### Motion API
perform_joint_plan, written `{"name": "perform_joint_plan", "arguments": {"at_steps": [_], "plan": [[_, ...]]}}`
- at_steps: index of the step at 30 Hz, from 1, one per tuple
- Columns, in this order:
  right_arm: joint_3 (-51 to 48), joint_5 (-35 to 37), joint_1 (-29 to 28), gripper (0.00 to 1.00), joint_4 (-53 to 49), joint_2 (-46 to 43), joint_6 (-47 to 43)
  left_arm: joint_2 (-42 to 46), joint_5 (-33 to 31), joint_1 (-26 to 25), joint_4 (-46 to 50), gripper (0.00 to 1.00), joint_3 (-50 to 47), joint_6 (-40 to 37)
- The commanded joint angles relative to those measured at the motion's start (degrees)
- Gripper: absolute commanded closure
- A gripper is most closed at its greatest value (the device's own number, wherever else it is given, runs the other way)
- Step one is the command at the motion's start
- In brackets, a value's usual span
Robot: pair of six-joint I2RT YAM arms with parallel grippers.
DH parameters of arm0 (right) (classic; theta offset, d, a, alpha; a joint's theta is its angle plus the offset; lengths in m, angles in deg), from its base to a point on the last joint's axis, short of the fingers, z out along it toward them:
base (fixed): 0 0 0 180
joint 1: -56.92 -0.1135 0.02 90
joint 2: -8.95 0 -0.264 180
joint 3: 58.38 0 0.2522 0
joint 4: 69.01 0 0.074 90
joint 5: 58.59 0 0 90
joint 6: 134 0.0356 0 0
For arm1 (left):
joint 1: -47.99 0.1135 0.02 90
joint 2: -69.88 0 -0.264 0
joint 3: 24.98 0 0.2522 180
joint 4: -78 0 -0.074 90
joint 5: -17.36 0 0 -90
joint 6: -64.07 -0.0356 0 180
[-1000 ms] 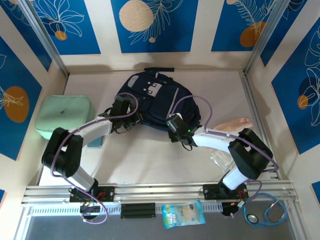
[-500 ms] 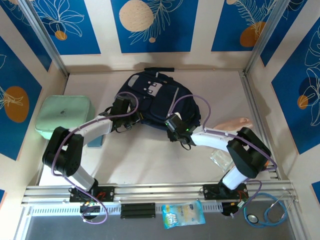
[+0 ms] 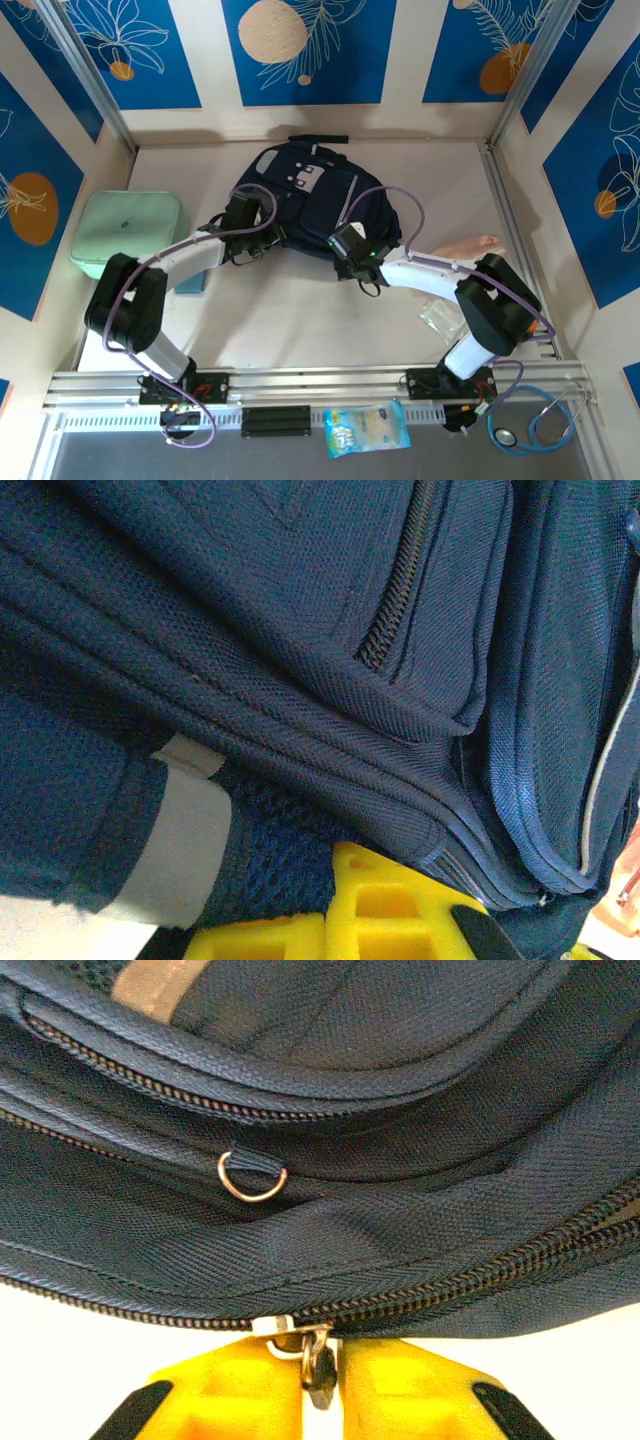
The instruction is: Pack the student bag
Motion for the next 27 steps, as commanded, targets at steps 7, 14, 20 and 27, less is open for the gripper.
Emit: {"name": "perform_joint_plan", "arguments": {"at_steps": [7,14,20,27], "plan": [[-5.97,2.42,4.61,0.88,-2.05,-4.32,1.18,-0.27,-0.65,3.55,2.65,1.00,2.67,-5.32],[-4.63,-6.56,4.98,1.00,-0.55,-5.00,-3.04,-5.34,-0.59,5.46,3.26,1.00,6.54,-7.38],[3.81,-20.52,0.53,1.00,-0.63,0.31,-8.18,-3.20,-5.45,8.99,6.40,0.68,4.84,-9.45],[14.88,-30.98,-4.92,1.00,1.77,11.00,-5.45,7.41,-5.15,14.21,7.94,0.45,-4.43,-7.59]]}}
